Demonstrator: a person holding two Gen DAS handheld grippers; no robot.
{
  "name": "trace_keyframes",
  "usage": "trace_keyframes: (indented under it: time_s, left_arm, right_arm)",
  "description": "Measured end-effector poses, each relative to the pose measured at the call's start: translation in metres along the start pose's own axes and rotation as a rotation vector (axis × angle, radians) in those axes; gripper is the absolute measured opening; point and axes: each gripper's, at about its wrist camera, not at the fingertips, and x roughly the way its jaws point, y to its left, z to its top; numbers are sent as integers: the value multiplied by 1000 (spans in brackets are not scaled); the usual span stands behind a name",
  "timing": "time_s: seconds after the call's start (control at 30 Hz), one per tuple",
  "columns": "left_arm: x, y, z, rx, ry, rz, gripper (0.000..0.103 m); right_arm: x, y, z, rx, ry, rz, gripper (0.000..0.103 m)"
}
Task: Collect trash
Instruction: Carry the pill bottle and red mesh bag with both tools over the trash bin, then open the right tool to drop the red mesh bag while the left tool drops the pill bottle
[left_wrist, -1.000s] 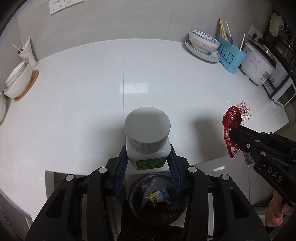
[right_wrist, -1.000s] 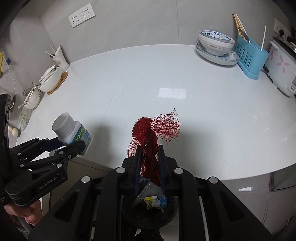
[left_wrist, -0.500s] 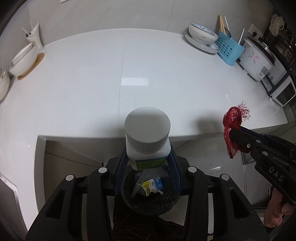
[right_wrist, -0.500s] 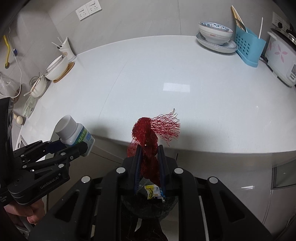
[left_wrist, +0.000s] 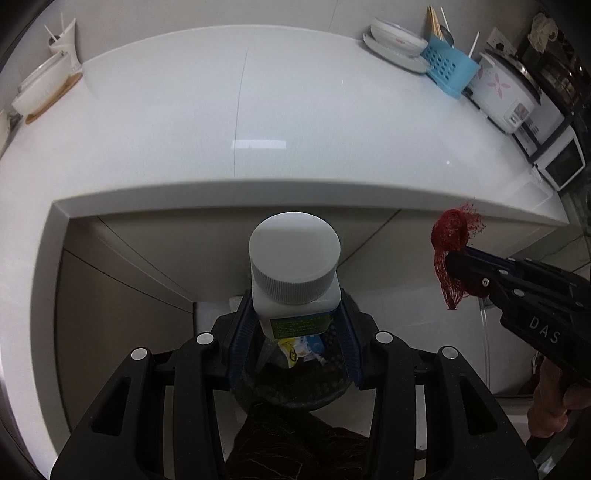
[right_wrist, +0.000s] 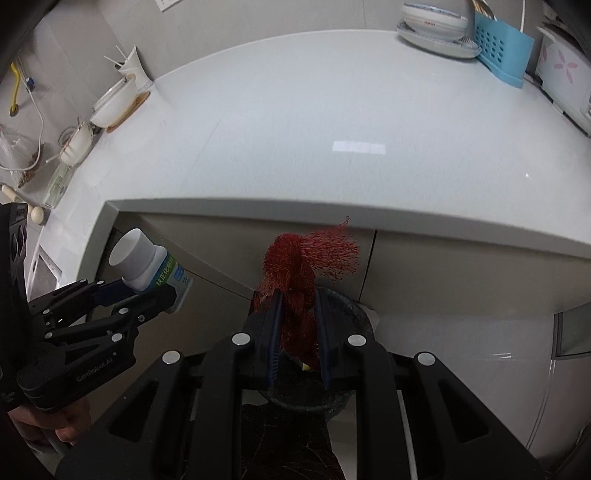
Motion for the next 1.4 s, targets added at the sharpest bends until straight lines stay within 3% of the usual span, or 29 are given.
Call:
trace_keyframes:
  time_s: [0.37, 0.83, 1.13, 1.4]
  left_arm:
    - [41, 30, -22, 4, 33, -16, 41]
    - [61, 37, -27, 28, 82, -14, 41]
    - [71, 38, -30, 42, 113, -23, 41]
    - [93, 21, -23, 87, 130, -27, 41]
  right_arm:
    - [71, 6, -38, 14, 70, -18, 19]
    - [114, 12, -47, 28, 132, -24, 27]
    - [121, 8, -51, 49, 133, -36, 47]
    - [92, -9, -46, 110, 71, -84, 86]
